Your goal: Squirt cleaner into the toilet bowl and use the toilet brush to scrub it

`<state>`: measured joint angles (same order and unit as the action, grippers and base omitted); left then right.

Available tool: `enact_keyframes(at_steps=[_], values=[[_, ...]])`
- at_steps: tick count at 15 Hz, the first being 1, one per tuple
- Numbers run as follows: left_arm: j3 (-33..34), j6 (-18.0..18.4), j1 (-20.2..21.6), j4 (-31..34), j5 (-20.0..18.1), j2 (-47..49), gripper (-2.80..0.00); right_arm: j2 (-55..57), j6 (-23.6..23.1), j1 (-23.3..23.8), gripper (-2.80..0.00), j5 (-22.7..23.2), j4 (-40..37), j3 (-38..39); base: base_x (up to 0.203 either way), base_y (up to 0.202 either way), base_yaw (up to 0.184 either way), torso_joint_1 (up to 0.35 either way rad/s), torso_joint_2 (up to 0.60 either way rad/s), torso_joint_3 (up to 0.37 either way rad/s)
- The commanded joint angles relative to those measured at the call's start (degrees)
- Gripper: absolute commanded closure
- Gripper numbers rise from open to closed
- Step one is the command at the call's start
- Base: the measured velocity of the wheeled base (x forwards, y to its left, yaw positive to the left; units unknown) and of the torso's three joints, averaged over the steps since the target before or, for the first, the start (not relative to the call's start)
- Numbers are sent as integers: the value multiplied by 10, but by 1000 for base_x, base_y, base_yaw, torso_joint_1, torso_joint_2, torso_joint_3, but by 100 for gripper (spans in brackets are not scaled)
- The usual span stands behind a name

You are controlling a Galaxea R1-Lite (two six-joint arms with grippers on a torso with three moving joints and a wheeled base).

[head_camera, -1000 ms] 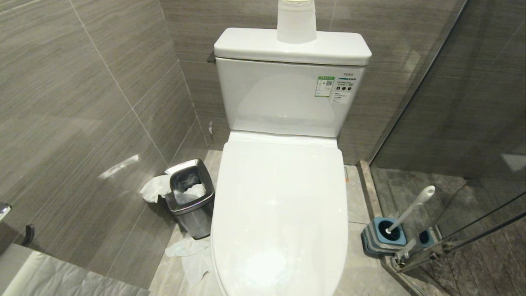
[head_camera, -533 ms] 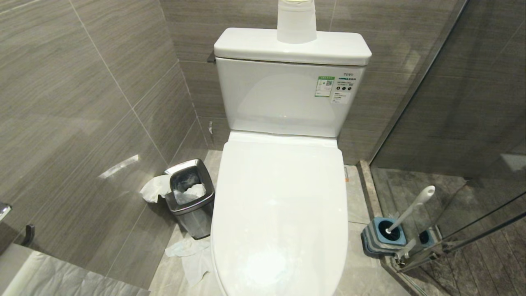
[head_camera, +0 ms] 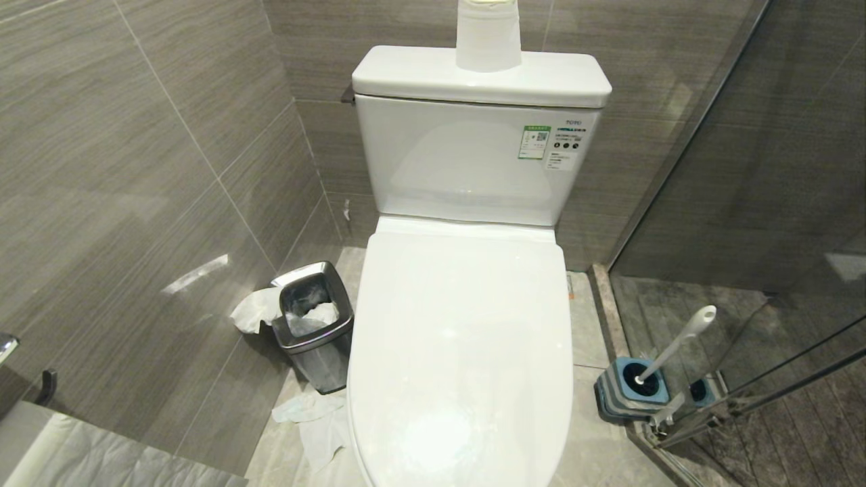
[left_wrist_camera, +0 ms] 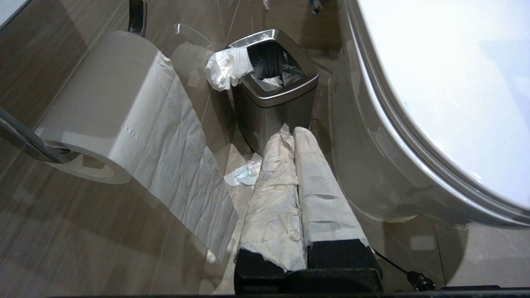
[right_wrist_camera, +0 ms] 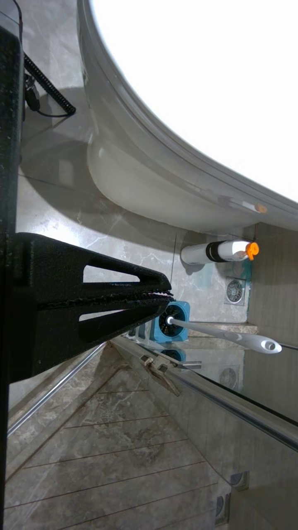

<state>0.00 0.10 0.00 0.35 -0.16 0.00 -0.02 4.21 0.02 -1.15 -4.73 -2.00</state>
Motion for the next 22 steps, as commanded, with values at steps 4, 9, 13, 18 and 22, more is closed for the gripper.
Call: enact_keyframes(at_steps=[4,9,13,18,22], values=[[0,0,0,1,0,1,0,0,0,0,0,0,0,0,0,0,0,0,0,0],[0,1,0,1,0,1,0,0,0,0,0,0,0,0,0,0,0,0,0,0],[-1,1,0,2,0,1,0,0,-1,0,0,0,0,0,0,0,0,0,0,0],[-1,2,0,3,0,1,0,0,-1,0,0,0,0,0,0,0,0,0,0,0],[-1,10,0,3,-2,1,0,0,-1,0,0,0,0,0,0,0,0,0,0,0]])
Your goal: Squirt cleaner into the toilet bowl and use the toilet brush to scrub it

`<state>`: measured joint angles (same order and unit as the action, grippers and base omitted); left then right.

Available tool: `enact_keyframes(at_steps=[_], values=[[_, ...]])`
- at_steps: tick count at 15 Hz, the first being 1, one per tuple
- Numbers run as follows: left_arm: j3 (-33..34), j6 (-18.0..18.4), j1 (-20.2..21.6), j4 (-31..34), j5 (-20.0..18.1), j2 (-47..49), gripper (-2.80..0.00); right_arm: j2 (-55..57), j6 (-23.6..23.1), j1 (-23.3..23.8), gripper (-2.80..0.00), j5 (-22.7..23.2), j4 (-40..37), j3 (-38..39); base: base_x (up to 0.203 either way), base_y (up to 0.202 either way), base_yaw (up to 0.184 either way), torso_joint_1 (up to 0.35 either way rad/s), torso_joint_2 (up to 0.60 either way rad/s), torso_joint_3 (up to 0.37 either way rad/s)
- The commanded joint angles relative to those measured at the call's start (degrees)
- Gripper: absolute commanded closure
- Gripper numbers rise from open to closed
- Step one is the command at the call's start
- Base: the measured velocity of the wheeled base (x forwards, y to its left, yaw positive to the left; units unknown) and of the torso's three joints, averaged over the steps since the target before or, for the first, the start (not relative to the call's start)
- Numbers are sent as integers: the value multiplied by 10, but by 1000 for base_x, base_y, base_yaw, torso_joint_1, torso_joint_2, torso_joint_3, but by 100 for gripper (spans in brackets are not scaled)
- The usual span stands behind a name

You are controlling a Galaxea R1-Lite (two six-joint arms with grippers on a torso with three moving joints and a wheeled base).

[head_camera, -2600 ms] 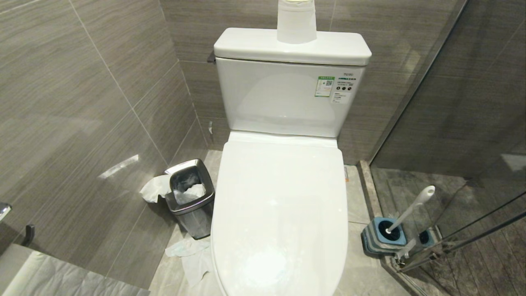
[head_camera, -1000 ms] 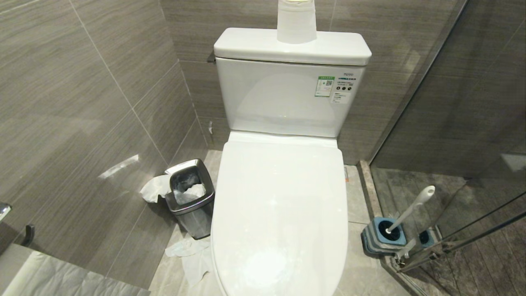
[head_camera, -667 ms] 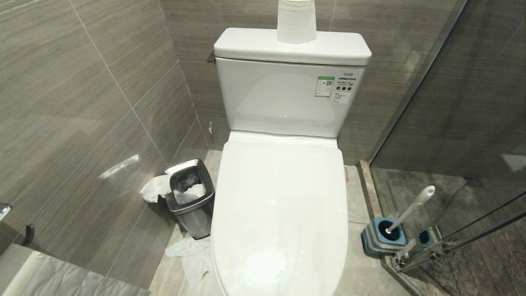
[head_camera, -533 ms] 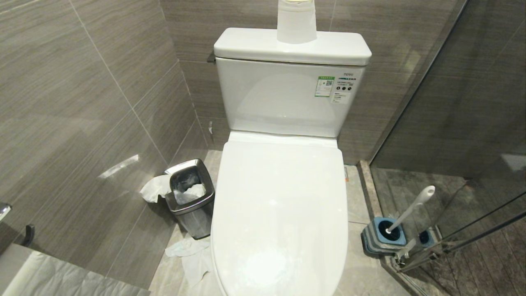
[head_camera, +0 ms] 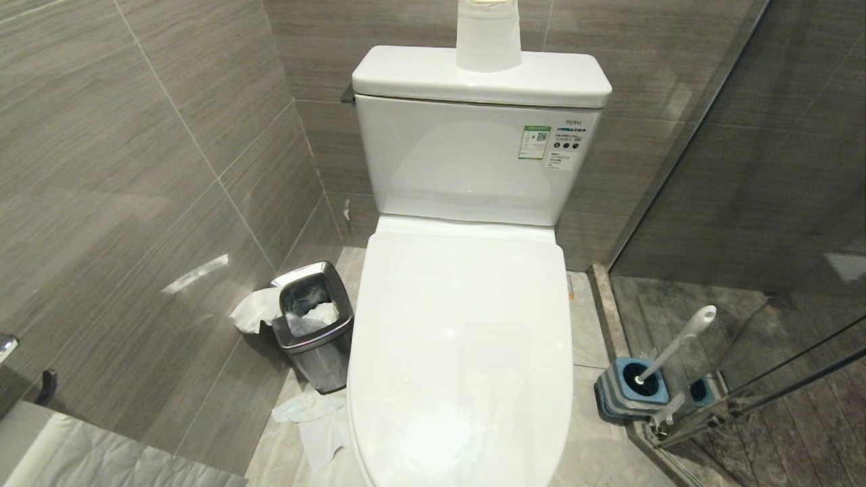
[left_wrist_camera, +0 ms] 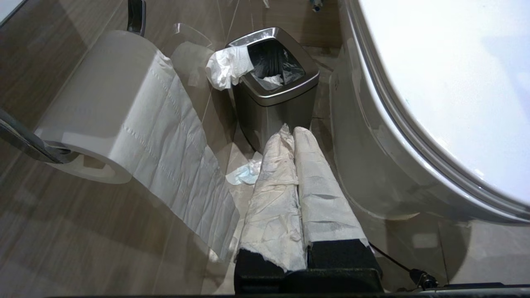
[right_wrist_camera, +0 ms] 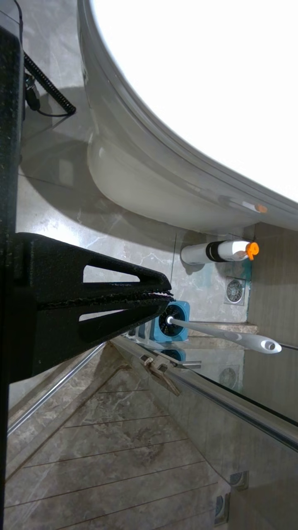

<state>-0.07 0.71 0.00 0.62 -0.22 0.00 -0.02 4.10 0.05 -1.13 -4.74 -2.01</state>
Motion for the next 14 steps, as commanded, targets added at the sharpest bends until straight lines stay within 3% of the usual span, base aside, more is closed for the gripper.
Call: enact_keyframes(at_steps=[1,3,6,10,14], values=[[1,18,0,-2,-5,1,0,0,-1,0,0,1,0,1,0,0,0,0,0,0],[2,84,0,-2,-16,1,0,0,-21,0,0,5,0,1,0,0,0,0,0,0],[1,122,0,-3,-36,1,0,0,-54,0,0,14,0,2,0,0,0,0,0,0],[1,128,0,-4,-37,1,0,0,-109,0,0,30,1,1,0,0,0,0,0,0],[2,123,0,-4,-36,1,0,0,-105,0,0,31,0,1,0,0,0,0,0,0]])
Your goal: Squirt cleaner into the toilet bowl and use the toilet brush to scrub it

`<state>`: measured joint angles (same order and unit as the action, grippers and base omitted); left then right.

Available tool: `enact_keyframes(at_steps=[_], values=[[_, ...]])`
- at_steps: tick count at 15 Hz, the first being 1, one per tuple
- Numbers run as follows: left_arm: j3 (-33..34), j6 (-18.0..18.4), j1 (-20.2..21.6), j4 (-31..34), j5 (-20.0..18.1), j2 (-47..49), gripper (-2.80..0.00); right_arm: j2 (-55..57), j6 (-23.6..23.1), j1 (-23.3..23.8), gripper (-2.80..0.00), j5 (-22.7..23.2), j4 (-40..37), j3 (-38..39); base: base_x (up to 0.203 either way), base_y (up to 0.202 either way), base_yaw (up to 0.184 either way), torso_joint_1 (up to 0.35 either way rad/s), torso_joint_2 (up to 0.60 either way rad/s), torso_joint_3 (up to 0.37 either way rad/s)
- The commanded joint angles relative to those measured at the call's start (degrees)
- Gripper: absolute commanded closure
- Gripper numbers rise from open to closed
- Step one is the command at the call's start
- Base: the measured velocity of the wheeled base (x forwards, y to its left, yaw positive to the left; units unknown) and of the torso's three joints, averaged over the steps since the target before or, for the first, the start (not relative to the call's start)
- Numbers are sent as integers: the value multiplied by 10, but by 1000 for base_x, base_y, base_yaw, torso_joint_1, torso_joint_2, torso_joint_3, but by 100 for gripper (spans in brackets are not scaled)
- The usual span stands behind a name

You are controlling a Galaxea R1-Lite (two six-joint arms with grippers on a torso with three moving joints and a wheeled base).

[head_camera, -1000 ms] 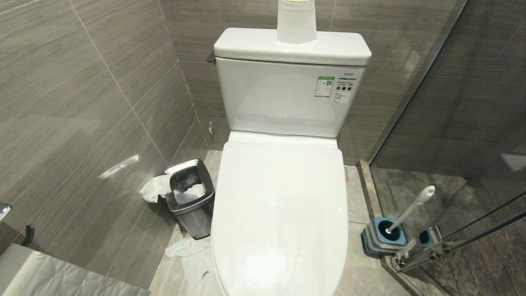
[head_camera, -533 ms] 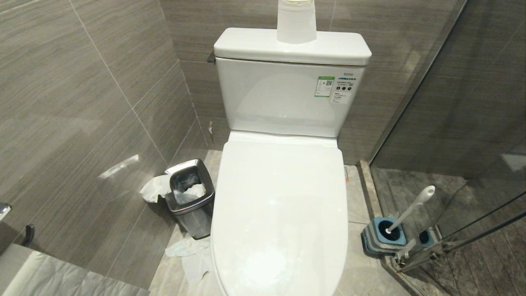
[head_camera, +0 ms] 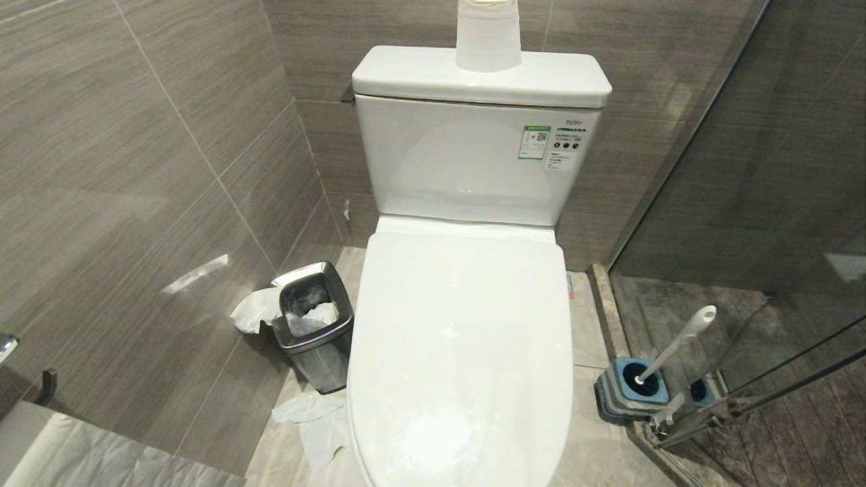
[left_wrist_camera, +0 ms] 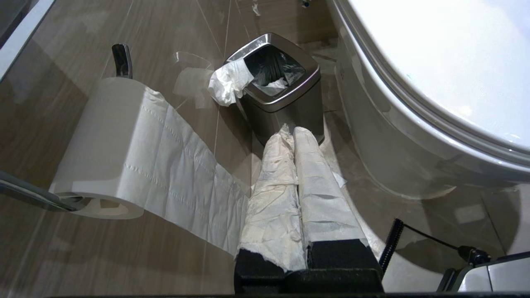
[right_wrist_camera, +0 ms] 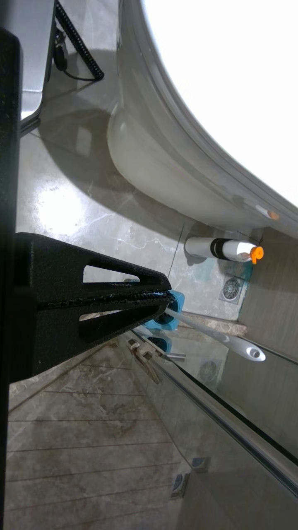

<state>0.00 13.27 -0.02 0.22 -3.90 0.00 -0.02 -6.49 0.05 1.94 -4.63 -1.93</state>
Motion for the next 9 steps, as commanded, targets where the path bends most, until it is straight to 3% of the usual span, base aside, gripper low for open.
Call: enact_keyframes(at_steps=[1,4,9], values=[[1,-12,0,0,2,1,0,0,11,0,0,1,-1,0,0,0,0,0,0,0],[1,-91,0,1,14,1,0,0,95,0,0,-23,-1,0,0,0,0,0,0,0],[1,-113,0,-1,23,0,0,0,111,0,0,-31,-1,0,0,0,0,0,0,0]])
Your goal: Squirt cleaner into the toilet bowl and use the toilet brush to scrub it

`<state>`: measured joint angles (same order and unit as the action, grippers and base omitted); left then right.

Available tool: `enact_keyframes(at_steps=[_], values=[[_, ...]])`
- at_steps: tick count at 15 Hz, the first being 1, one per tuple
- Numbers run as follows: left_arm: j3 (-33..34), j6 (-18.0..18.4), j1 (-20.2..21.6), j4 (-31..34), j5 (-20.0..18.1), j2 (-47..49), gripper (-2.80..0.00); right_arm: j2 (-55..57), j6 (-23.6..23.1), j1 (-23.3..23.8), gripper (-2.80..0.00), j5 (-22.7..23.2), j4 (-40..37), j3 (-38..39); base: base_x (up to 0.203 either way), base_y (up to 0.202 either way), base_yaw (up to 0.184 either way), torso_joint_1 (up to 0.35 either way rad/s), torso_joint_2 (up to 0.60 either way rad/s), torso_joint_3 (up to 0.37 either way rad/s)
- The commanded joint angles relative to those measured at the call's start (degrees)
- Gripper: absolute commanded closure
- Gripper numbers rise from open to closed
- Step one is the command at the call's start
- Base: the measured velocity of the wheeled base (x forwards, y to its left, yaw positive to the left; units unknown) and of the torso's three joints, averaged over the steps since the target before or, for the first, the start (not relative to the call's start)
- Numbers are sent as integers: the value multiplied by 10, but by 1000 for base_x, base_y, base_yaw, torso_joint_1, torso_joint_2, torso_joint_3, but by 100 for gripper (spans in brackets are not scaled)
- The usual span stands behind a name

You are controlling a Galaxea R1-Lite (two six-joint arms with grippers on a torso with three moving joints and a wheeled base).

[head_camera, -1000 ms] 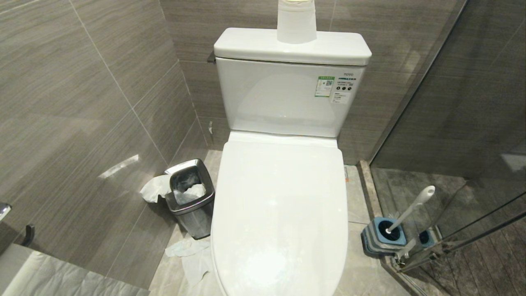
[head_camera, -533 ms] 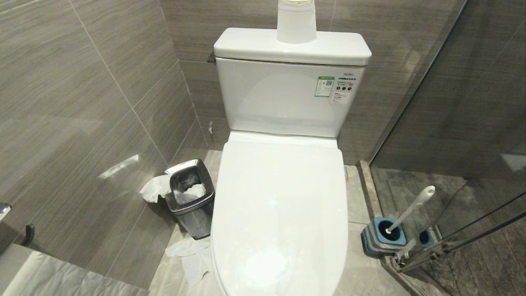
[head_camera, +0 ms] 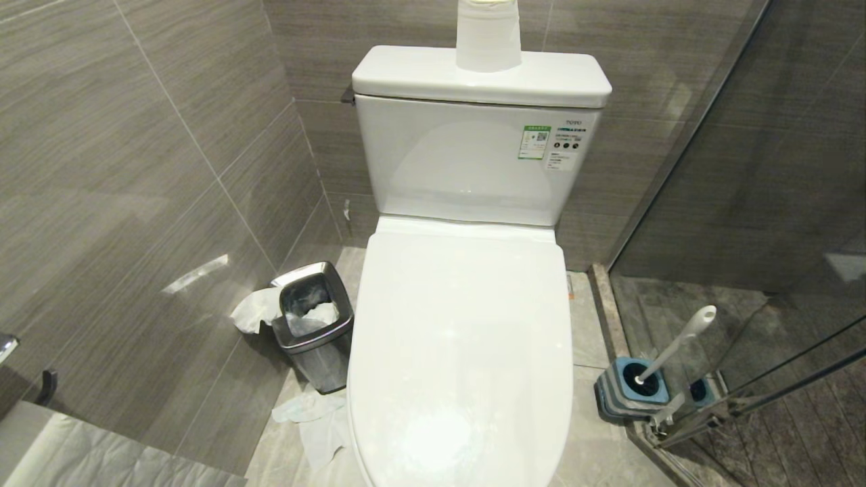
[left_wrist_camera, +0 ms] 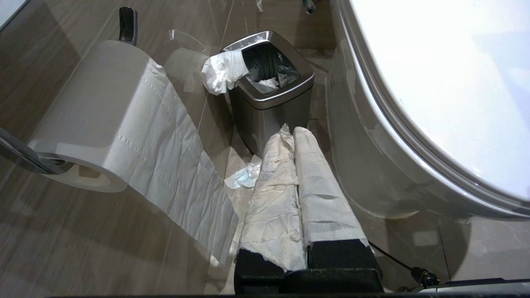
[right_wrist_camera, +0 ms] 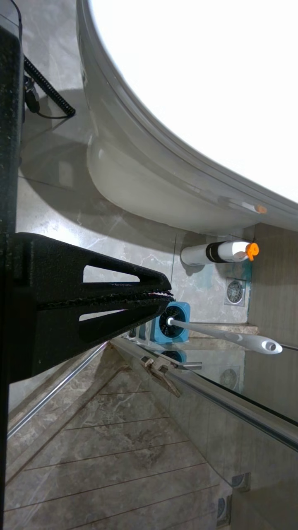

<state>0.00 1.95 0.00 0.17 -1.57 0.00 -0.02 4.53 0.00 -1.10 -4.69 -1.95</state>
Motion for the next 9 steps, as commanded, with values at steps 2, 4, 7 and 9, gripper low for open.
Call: enact_keyframes(at_steps=[2,4,7,9], values=[[1,-2,0,-1,0,0,0,0,0,0,0,0,-1,0,0,0,0,0,0,0],[1,-2,0,-1,0,0,0,0,0,0,0,0,-1,0,0,0,0,0,0,0],[1,-2,0,-1,0,1,0,0,0,0,0,0,0,0,0,0,0,0,0,0],[1,-2,0,-1,0,0,0,0,0,0,0,0,-1,0,0,0,0,0,0,0]])
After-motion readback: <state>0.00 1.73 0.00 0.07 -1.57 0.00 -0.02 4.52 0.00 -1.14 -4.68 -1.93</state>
